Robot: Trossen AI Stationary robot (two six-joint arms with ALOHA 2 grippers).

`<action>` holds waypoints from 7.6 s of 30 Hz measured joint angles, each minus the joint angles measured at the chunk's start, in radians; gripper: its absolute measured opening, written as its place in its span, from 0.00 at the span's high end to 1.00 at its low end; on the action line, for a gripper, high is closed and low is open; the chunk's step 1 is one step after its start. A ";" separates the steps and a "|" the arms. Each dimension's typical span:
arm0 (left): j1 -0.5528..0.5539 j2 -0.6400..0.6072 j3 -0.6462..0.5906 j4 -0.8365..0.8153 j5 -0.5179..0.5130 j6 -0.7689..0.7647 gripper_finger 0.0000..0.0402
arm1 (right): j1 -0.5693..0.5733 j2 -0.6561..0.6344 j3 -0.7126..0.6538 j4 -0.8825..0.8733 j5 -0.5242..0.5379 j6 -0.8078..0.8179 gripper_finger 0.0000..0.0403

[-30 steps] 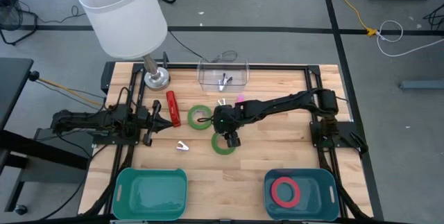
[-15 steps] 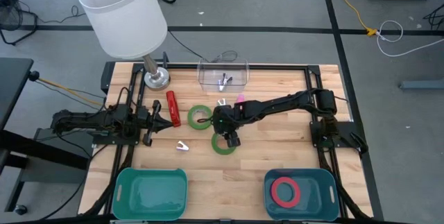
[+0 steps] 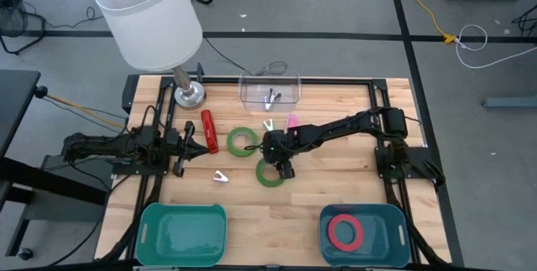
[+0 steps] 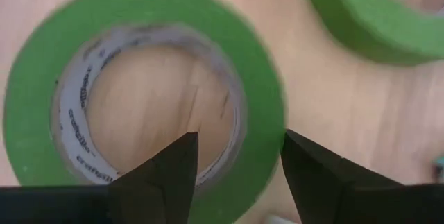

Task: Pick and place Stapler, Stapler remover, tape
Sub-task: Put the green tape into the blue bin, then put the pink stapler into the green bin

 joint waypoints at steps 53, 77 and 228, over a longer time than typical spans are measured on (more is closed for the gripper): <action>0.000 0.000 0.000 0.000 0.000 0.000 0.99 | -0.001 -0.089 -0.023 0.024 -0.002 0.030 0.75; 0.000 0.000 0.000 0.000 0.000 0.000 0.99 | 0.001 -0.409 -0.021 0.039 -0.005 0.109 0.75; 0.000 0.000 0.000 0.001 0.000 0.000 0.99 | 0.852 -0.669 -0.427 0.040 0.073 0.210 0.42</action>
